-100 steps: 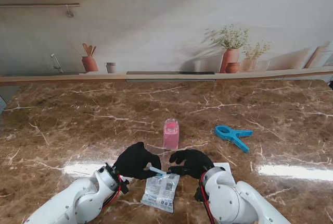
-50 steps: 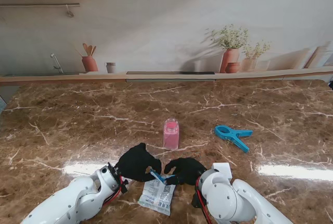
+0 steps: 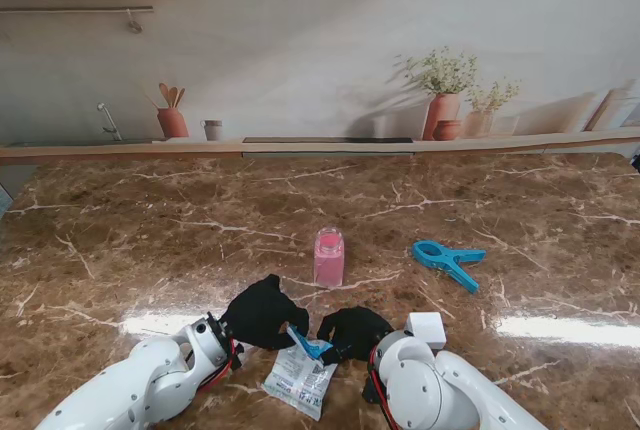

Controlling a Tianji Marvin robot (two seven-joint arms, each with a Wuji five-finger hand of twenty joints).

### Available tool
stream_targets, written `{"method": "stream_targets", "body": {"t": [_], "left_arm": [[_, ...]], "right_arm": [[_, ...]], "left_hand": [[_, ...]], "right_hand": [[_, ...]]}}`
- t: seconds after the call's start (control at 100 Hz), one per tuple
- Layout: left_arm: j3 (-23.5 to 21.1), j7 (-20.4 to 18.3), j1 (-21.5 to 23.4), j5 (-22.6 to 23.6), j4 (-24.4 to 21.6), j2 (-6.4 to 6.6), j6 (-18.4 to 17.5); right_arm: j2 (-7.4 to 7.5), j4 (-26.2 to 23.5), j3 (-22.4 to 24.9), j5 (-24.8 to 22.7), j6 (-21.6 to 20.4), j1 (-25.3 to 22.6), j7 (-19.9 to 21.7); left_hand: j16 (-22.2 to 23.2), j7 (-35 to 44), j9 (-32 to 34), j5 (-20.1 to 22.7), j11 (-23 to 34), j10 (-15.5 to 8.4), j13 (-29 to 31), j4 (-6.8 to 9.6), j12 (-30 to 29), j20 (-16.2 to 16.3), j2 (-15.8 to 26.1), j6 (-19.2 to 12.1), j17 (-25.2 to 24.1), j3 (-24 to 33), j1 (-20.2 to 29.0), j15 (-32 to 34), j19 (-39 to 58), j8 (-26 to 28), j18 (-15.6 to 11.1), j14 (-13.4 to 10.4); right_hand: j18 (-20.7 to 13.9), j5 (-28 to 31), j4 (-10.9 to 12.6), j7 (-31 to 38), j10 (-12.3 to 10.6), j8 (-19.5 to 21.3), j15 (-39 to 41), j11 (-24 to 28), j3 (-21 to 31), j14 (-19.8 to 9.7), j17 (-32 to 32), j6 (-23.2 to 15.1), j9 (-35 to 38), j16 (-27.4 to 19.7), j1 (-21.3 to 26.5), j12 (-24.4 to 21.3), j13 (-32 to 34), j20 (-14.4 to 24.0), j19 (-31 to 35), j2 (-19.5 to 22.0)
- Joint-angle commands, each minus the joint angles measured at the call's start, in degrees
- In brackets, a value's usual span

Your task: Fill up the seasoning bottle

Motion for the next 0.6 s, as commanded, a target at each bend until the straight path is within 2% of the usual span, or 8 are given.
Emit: {"method": "stream_targets", "body": {"t": [0.0,0.12,0.21,0.24,0.26,0.33,0.46,0.59], "left_arm": [[0.09,0.55,0.11,0.09,0.39,0.20,0.28],[-0.39,0.06,0.39,-0.57,0.45,0.06,-0.50],[-1.92,-1.60,1.24,-1.94,0.07,-0.18,-1.88],[-2.71,-2.56,1.69,-2.95,-0.08,-0.37,-2.53],[-3.26,-3.23,2.01,-3.64,-0.21,-0.49,-2.96],[-5.44,-5.39,3.38,-5.97,-1.00,-0.91,-3.97],[-9.56,-8.89,6.40,-11.81,-3.16,-1.94,-4.37],[-12.25,-12.53,8.97,-18.63,-5.54,-2.91,-3.23]], "right_arm": [[-0.15,0.63,-0.31,0.39,0.25,-0.77,-0.16],[-0.74,1.29,-0.86,0.18,1.14,-0.67,-2.56],[-1.05,2.08,-1.02,-0.69,-0.01,-0.76,-4.38],[-1.19,2.37,-0.99,-0.92,-0.63,-0.84,-5.14],[-1.30,2.54,-0.95,-0.96,-1.03,-0.92,-5.65],[-1.71,3.19,-0.84,-1.56,-2.35,-1.28,-8.00],[-2.51,4.75,-0.49,-3.99,-6.09,-2.04,-13.63],[-3.41,6.49,-0.78,-7.48,-9.08,-2.50,-21.02]], "left_hand": [[0.34,2.00,2.52,2.41,-0.86,-1.28,-1.20,0.97,-0.36,0.83,0.84,-1.31,-0.79,4.43,0.37,-1.77,-0.31,0.41,-0.64,-2.33],[0.71,-0.82,-1.49,-0.30,-0.18,-0.33,-3.91,-0.44,0.24,0.52,-2.32,1.26,-2.79,4.73,-1.09,-3.90,-2.10,2.34,-1.04,-2.57],[1.39,-8.21,-9.99,-3.64,6.12,0.75,-8.07,-2.56,-6.72,0.74,-5.58,4.06,-5.90,3.95,-8.29,-7.37,-5.13,6.36,-1.22,-2.44],[1.43,-11.49,-11.67,-4.15,5.98,1.11,-9.53,-1.50,-7.15,0.83,-4.99,5.34,-6.96,6.05,-12.72,-8.35,-6.08,8.31,-1.16,-2.20],[1.40,-13.26,-13.11,-5.15,5.67,1.25,-10.89,0.83,-7.25,0.86,-4.14,6.30,-7.86,6.99,-16.20,-9.10,-6.76,9.28,-1.17,-2.02],[1.50,-16.19,-16.25,-7.89,5.34,1.67,-13.56,1.18,-7.18,1.15,-2.83,7.36,-9.60,3.08,-20.45,-10.49,-8.27,11.37,-1.31,-1.71],[1.44,-17.36,-18.65,-9.63,4.89,1.81,-15.87,1.83,-7.29,1.48,-0.12,7.62,-11.10,-2.34,-21.55,-11.70,-9.66,12.28,-1.05,-1.40],[1.72,-19.98,-20.88,-10.92,4.01,2.62,-18.56,4.56,-7.32,2.66,11.50,8.84,-12.50,-16.14,-21.28,-12.49,-10.90,12.09,-0.74,-0.20]], "right_hand": [[-1.10,4.04,4.02,6.76,1.68,5.91,-7.43,-9.10,6.26,1.76,3.23,-5.61,0.43,-6.34,0.03,-10.79,2.12,0.47,0.24,1.17],[0.45,5.10,2.58,7.43,1.59,6.12,-2.95,-3.95,7.84,1.00,13.61,-5.84,10.37,-6.74,2.74,-12.06,15.05,-3.64,3.81,-2.29],[-1.70,4.18,2.85,7.34,0.97,8.61,4.41,1.58,8.80,-0.42,10.79,-7.42,8.16,0.13,4.31,-5.32,11.75,-3.45,4.31,-2.04],[-1.94,4.26,2.85,7.28,0.88,8.94,5.37,2.11,9.31,-0.35,10.45,-7.56,8.04,1.00,4.59,-4.64,11.25,-3.35,4.27,-2.45],[-1.99,4.33,2.86,7.33,0.87,9.10,5.75,2.36,9.66,-0.39,10.28,-7.58,7.98,1.35,4.69,-4.34,11.00,-3.33,4.19,-2.66],[-2.00,4.65,2.86,7.51,0.88,9.25,6.56,2.90,10.40,-0.28,10.23,-7.53,8.08,1.99,4.84,-3.81,10.93,-3.25,4.13,-3.14],[-1.70,5.34,2.64,7.57,1.08,8.75,6.78,3.04,10.81,-0.08,10.49,-7.55,8.63,2.03,4.94,-4.01,11.39,-3.21,4.11,-3.36],[-1.17,5.77,2.14,7.76,1.13,8.17,7.12,3.36,11.40,0.01,11.18,-7.70,9.23,2.10,4.90,-4.10,12.05,-3.17,4.21,-4.42]]}}
